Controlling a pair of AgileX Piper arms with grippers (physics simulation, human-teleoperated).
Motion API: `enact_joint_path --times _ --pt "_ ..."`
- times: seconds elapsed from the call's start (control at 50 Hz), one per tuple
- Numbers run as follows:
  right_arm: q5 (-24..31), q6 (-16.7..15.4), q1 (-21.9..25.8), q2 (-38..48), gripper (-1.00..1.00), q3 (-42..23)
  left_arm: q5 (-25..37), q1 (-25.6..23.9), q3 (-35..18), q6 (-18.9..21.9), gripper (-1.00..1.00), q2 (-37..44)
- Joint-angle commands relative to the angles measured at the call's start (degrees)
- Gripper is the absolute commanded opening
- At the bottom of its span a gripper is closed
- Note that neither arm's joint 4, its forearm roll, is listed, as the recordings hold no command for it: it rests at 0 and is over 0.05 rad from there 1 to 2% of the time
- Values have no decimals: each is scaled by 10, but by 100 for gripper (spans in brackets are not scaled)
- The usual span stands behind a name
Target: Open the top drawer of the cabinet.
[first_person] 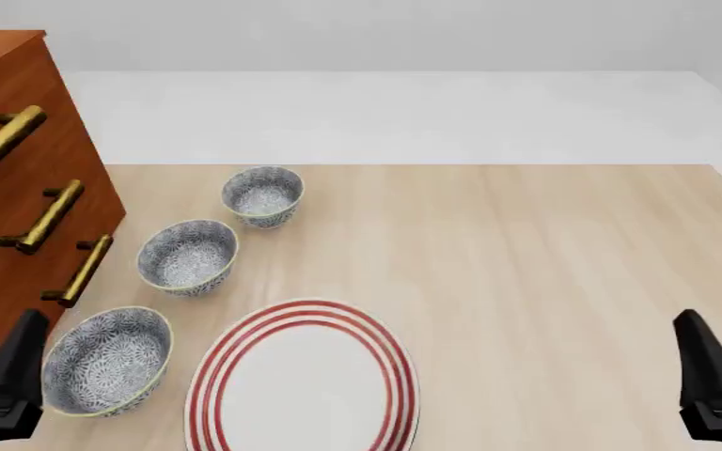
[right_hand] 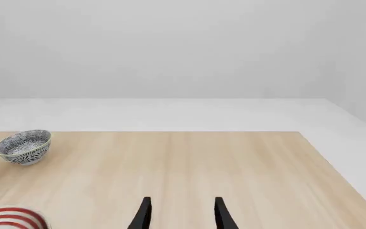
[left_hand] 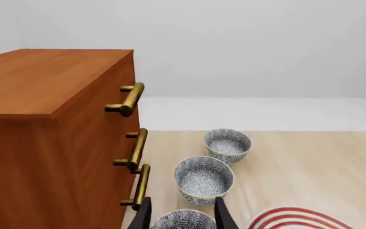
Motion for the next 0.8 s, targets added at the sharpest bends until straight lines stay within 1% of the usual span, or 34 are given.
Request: enact_joint_path --times 0.02,0.04,0.06,0.12,0.24,0.28,0.34,0.36,0.4,0.42,0.46,0.48,0.5,0.56,0.62,0.64,0.7,0.72,0.76,0.8 --pt "-1 0 0 3 100 -2 -10 0 1 -10 100 30" --pt "-1 0 0 3 100 -2 -12 -3 1 -15 100 36" --pt "-1 0 0 3 100 -2 -6 -2 1 -11 100 29" --pt "-1 0 0 3 100 -2 21 -5 0 -6 100 -4" --pt "-1 0 0 3 100 -2 18 -6 0 -2 100 -4" --pt "-1 0 0 3 100 -2 5 -5 -1 3 100 9" --pt "-1 0 0 3 100 -2 -4 -7 -1 29 100 11" --pt "-1 0 0 3 100 -2 -10 -13 -1 48 100 14" --pt "-1 0 0 3 100 -2 -43 -11 -1 65 100 47" --pt "-1 0 0 3 100 -2 -53 -13 -1 84 100 48" --pt "-1 0 0 3 100 -2 -74 -15 -4 102 100 64" --pt "-1 0 0 3 100 -2 -85 -10 -9 118 100 70" --pt "-1 0 0 3 100 -2 -84 -13 -13 130 100 64" --pt "-1 0 0 3 100 -2 -89 -14 -30 148 100 77" --pt "-1 0 0 3 100 -2 -92 -16 -41 156 100 88" --pt "-1 0 0 3 100 -2 -85 -18 -44 174 100 75" --pt "-1 0 0 3 100 -2 -69 -20 -53 179 100 70" --pt "-1 0 0 3 100 -2 -64 -25 -52 192 100 62" --pt "-1 0 0 3 100 -2 -54 -26 -50 201 100 52" --pt "-1 0 0 3 100 -2 -48 -29 -49 226 100 40"
